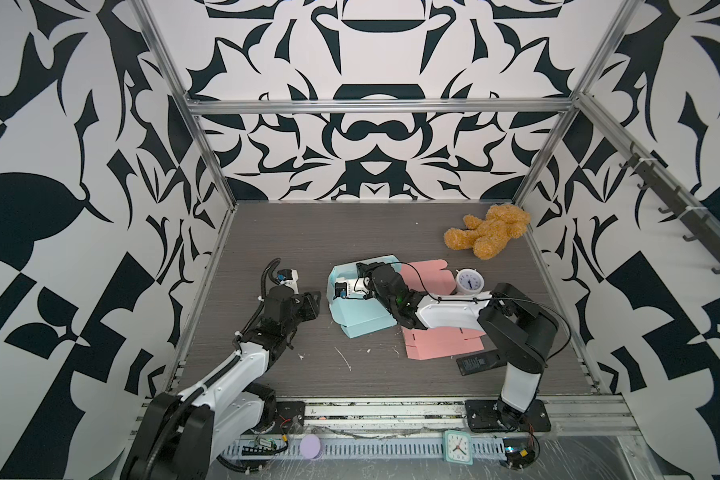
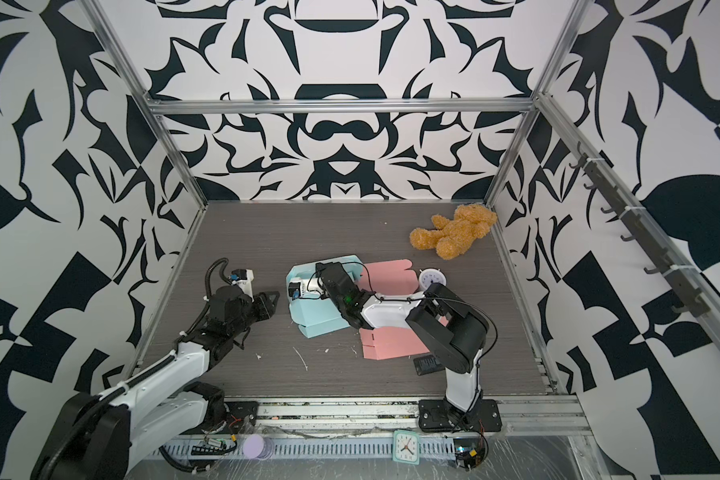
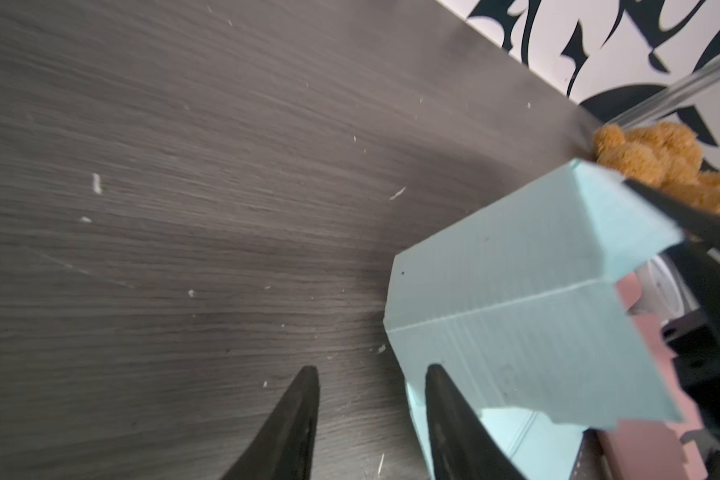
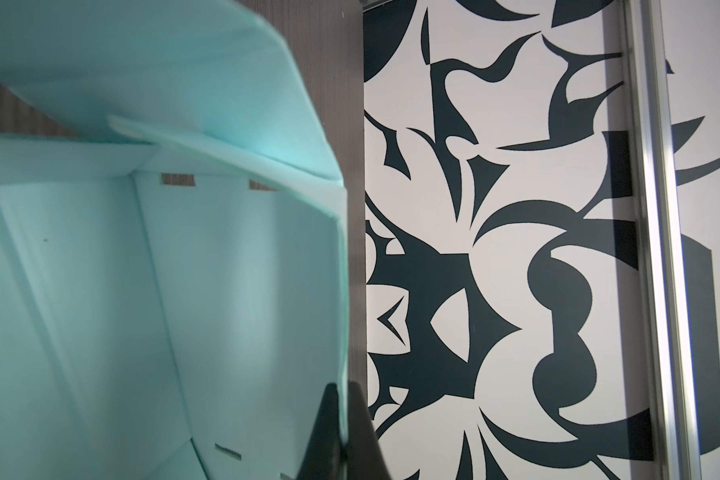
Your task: Fold the paper box
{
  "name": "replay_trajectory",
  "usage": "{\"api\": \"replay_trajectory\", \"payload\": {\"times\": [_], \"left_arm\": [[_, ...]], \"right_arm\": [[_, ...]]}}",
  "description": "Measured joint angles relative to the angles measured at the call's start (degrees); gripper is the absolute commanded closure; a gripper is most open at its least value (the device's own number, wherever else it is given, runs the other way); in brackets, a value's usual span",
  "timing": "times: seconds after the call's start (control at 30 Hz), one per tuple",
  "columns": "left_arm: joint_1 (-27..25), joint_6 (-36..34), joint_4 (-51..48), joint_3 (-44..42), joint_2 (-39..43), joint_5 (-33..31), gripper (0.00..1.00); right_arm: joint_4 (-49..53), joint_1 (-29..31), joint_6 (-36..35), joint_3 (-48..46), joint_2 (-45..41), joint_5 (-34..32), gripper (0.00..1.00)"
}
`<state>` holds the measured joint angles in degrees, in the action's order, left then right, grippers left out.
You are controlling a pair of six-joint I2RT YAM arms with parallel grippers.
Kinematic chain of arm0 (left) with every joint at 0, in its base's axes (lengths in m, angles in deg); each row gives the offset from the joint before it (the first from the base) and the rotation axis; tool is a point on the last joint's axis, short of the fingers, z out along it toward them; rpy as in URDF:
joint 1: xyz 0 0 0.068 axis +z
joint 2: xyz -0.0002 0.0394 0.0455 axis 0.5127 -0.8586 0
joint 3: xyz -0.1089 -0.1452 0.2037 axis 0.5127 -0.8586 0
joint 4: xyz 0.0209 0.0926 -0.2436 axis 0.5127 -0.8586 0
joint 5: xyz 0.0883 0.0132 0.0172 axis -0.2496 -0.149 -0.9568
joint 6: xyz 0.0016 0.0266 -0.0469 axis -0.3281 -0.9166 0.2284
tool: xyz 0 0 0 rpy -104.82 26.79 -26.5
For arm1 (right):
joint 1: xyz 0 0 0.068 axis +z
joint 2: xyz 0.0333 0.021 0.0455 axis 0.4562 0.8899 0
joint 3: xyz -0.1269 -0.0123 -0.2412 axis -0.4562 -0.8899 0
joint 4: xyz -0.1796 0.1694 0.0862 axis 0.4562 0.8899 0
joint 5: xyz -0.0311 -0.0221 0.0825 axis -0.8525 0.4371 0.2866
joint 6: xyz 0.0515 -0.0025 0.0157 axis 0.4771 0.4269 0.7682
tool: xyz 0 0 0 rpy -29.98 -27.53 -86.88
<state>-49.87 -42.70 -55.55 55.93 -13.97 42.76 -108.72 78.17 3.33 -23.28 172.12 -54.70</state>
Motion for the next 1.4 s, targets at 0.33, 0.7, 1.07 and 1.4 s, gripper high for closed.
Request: {"api": "replay_trajectory", "payload": {"times": [0.33, 0.7, 1.07, 1.4], "left_arm": [[0.00, -1.51, 8.46, 0.07, -7.19, 7.15, 0.50], [-0.28, -3.56, 10.82, 1.55, -12.24, 7.28, 0.39], [-4.09, -7.74, 18.36, 2.56, -17.97, 5.84, 0.40], [-6.47, -9.88, 26.80, 2.54, -23.74, -0.63, 0.51]], "right_arm": [[-0.07, 0.00, -1.38, 1.46, 2.05, 0.42, 1.00], [0.02, 0.22, -1.79, 1.92, 2.47, 0.46, 1.00], [0.48, 0.76, -3.02, 2.08, 2.69, 0.33, 1.00], [-0.13, 1.66, -5.01, 2.60, 4.11, -1.01, 1.00]]}}
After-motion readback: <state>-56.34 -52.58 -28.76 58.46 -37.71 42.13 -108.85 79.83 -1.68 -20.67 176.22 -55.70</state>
